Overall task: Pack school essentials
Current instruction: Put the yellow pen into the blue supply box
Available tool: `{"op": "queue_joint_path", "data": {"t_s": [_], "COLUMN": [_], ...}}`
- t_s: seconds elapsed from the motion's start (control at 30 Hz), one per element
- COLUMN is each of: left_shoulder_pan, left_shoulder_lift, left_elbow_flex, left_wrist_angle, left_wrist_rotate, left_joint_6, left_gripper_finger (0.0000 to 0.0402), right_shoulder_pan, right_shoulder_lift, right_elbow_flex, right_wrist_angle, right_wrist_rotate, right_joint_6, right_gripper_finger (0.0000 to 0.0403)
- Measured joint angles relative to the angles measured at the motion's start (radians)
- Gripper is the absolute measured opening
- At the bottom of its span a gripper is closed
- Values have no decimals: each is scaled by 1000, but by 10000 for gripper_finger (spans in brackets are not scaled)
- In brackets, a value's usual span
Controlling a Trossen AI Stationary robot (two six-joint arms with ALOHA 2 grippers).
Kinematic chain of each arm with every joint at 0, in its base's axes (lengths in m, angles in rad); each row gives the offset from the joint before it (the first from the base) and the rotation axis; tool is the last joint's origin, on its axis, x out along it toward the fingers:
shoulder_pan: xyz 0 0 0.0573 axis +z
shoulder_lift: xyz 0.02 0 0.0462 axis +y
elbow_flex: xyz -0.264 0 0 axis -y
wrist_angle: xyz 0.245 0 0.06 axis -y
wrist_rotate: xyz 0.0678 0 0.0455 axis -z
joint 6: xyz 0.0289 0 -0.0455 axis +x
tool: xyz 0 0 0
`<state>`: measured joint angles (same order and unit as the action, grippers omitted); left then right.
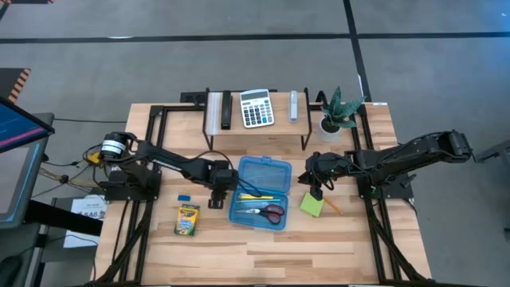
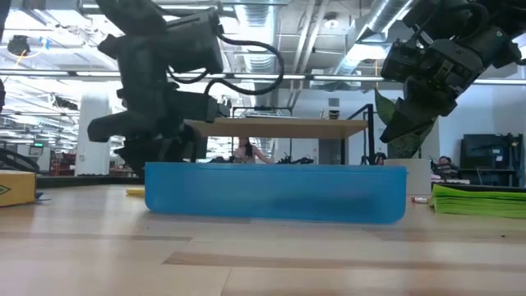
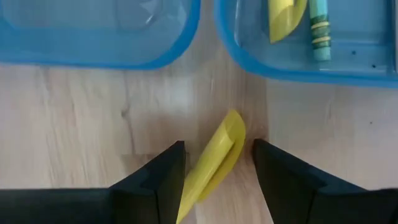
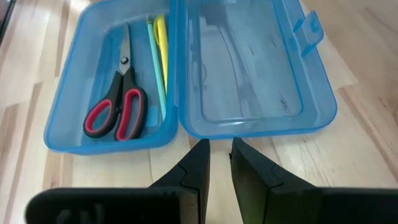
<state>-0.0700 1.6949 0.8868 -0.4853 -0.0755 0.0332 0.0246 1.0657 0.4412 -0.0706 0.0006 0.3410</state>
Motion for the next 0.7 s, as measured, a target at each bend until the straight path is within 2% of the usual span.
{"op": "queue_joint_path", "data": {"t_s": [0.23,0.33,0.5,0.57,0.7], "left_shoulder_pan": [16,24,31,33,35], "left_shoulder_lift": [42,41,41,41,43], "left_elbow_flex": [2,1,1,1,13], "left_wrist_angle": [-4,-4,-5,-4,-29], "left_wrist_rotate": [23,41,54,52,29], "left_joint_6": [16,27,32,27,-3], "left_gripper_finger": [164,126,30,16,13], "right_shoulder_pan": [-3,-8,-9,-15,-21], "right_shoulder_lift": [0,0,0,0,0], "right_elbow_flex": [0,0,0,0,0], "right_wrist_angle": [-3,-4,-3,0,0], "right_wrist_rotate": [0,-1,-1,-1,0], "right_joint_6": [-10,-3,-21,-32,-61], "right_gripper_finger": [88,88,88,88,88]}}
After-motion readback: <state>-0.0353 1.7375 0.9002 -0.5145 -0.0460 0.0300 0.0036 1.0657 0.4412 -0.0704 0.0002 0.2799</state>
